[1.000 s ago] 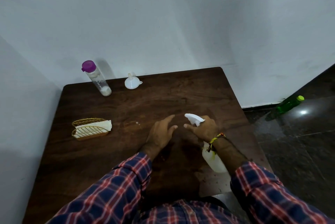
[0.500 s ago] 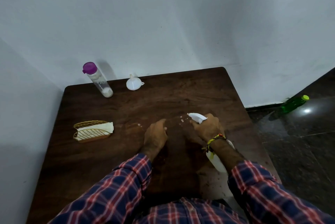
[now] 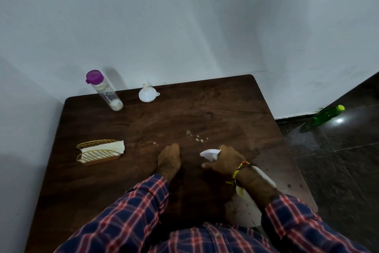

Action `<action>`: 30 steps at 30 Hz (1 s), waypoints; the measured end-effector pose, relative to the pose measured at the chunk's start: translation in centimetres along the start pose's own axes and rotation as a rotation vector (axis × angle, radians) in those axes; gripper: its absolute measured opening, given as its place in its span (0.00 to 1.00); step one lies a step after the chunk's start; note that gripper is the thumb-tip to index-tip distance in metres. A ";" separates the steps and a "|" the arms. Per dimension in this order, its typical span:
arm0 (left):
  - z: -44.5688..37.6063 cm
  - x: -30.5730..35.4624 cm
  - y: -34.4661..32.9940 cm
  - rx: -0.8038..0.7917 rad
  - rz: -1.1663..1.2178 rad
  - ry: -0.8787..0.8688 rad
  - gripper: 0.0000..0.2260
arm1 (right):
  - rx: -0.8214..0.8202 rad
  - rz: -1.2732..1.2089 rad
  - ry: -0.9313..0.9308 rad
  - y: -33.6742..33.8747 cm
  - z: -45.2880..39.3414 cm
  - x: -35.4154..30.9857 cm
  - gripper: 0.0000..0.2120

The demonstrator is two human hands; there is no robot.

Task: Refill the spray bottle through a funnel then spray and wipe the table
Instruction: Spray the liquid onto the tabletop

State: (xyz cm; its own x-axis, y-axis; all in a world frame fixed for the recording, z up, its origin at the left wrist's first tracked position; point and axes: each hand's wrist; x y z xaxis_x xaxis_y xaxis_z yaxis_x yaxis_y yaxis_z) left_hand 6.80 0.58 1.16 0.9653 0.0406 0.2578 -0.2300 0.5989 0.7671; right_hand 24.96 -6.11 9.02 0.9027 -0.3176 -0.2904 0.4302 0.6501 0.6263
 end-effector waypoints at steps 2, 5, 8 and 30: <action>-0.1 0.1 0.1 -0.017 0.061 0.017 0.16 | 0.113 -0.068 -0.032 -0.2 -0.3 0.1 0.23; -0.4 -0.4 0.0 -0.017 0.025 0.001 0.14 | 0.193 -0.014 -0.020 -0.4 -0.8 0.5 0.18; -1.1 0.1 0.2 -0.042 0.010 -0.008 0.14 | 0.220 -0.055 -0.039 0.0 -1.8 1.1 0.23; -10.8 3.6 2.8 -0.247 -0.099 0.123 0.24 | 0.657 -0.993 0.444 13.1 -10.8 3.1 0.09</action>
State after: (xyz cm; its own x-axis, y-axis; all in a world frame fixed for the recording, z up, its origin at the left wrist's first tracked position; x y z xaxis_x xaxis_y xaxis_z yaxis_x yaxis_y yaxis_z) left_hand 10.96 11.08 -2.08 0.9927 0.0600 0.1042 -0.1117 0.7810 0.6145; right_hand 33.54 8.89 8.55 0.1767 -0.1294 -0.9757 0.9498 -0.2374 0.2036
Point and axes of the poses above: each hand's wrist, its own z-axis away from the middle knuckle, its own y-axis out of the back of the hand, x = y × z, and after that the axes turned 8 degrees about -x, right-handed
